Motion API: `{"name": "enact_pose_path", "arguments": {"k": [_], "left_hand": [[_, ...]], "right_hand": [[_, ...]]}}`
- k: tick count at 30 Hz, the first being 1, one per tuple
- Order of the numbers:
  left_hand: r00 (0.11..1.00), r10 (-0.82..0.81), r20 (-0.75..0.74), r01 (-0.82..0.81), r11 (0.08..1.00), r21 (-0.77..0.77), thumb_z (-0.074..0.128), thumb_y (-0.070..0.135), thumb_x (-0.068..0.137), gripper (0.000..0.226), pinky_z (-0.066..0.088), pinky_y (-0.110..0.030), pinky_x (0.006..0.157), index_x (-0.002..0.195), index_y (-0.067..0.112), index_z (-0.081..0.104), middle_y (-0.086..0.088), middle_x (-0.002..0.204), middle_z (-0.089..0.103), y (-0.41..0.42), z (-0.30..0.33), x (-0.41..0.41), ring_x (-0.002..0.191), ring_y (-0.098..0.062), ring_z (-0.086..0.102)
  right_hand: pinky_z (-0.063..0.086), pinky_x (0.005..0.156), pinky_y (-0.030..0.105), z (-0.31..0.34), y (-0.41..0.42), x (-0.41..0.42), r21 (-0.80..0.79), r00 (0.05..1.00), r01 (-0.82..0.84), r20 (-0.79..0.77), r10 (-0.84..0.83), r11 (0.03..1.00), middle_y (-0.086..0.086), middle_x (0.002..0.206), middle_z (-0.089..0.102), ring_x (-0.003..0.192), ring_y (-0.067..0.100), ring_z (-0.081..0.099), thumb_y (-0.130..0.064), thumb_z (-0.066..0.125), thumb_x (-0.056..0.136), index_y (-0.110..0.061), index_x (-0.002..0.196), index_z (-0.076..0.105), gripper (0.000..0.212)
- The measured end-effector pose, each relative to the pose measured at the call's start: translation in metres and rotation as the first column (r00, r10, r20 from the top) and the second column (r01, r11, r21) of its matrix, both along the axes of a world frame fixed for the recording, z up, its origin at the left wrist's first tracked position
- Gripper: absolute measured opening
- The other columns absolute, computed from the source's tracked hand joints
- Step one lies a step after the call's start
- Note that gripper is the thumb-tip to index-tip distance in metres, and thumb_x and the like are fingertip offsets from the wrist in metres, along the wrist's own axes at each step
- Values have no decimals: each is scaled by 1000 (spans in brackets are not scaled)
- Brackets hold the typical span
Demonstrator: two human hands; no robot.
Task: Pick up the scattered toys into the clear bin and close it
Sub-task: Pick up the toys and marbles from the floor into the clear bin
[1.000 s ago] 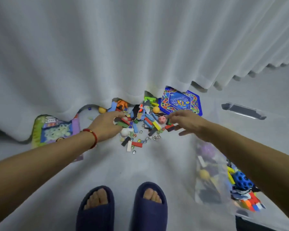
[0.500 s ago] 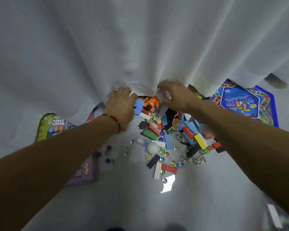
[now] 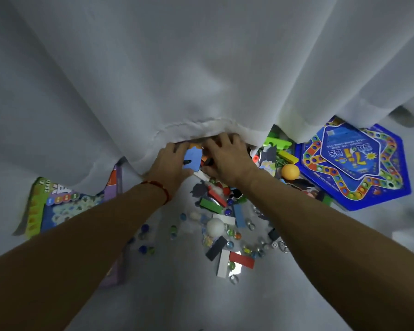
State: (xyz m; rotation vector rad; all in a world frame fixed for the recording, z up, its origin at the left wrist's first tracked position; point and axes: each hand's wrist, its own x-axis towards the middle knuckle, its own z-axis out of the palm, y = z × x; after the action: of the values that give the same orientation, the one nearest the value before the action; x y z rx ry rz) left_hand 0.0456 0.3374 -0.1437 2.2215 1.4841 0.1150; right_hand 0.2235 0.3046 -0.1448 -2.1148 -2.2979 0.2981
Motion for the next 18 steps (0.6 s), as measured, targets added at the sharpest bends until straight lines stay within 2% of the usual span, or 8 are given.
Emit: {"name": "enact_pose_path", "arguments": {"k": [2, 4, 7, 10, 14, 18], "left_hand": [[1000, 8, 19, -8, 1000, 11, 73, 14, 78, 68, 37, -42, 96, 140, 6, 45, -22, 127, 50, -1, 0, 2, 113, -41, 49], [998, 43, 46, -44, 998, 33, 74, 13, 77, 61, 37, -43, 93, 133, 4, 50, -22, 122, 53, -3, 0, 4, 110, -40, 50], [991, 81, 107, -87, 994, 61, 75, 14, 74, 44, 40, -41, 75, 111, 4, 55, -19, 103, 56, -6, 0, 4, 93, -36, 52], [976, 134, 170, -145, 988, 58, 71, 11, 74, 29, 27, -32, 62, 91, 12, 48, -11, 87, 53, -8, 3, 5, 76, -25, 45], [978, 88, 188, -109, 989, 102, 65, 9, 77, 27, 23, -30, 60, 86, 18, 42, -7, 79, 51, -16, 14, 4, 72, -25, 44], [945, 120, 305, -168, 976, 136, 68, 15, 84, 20, 30, -27, 64, 90, 15, 49, -3, 82, 56, -50, 46, 5, 76, -22, 49]], "right_hand": [[41, 95, 51, -1, -5, -3, 30, 999, 19, 42, -20, 999, 14, 127, 53, 114, 42, 44, -58, 61, 79, -19, 130, 49, 65], [41, 94, 53, -1, -12, -5, 62, 999, 52, 8, -52, 997, 16, 128, 52, 120, 44, 41, -54, 63, 81, -17, 132, 48, 65], [41, 99, 50, 1, -18, -5, 98, 999, 28, -29, -25, 995, 21, 129, 48, 120, 41, 40, -46, 60, 88, -14, 131, 47, 56], [38, 99, 46, 8, -22, -1, 127, 990, 37, -138, -19, 991, 24, 129, 44, 117, 39, 39, -36, 59, 90, -10, 126, 51, 45], [43, 92, 43, 22, -36, 2, 119, 944, 136, -316, -92, 984, 20, 121, 44, 111, 37, 41, -29, 66, 84, -9, 117, 56, 40], [49, 80, 39, 51, -71, 3, 122, 854, 315, -470, -225, 941, 13, 107, 52, 97, 32, 51, -34, 65, 84, -17, 107, 60, 29]]}}
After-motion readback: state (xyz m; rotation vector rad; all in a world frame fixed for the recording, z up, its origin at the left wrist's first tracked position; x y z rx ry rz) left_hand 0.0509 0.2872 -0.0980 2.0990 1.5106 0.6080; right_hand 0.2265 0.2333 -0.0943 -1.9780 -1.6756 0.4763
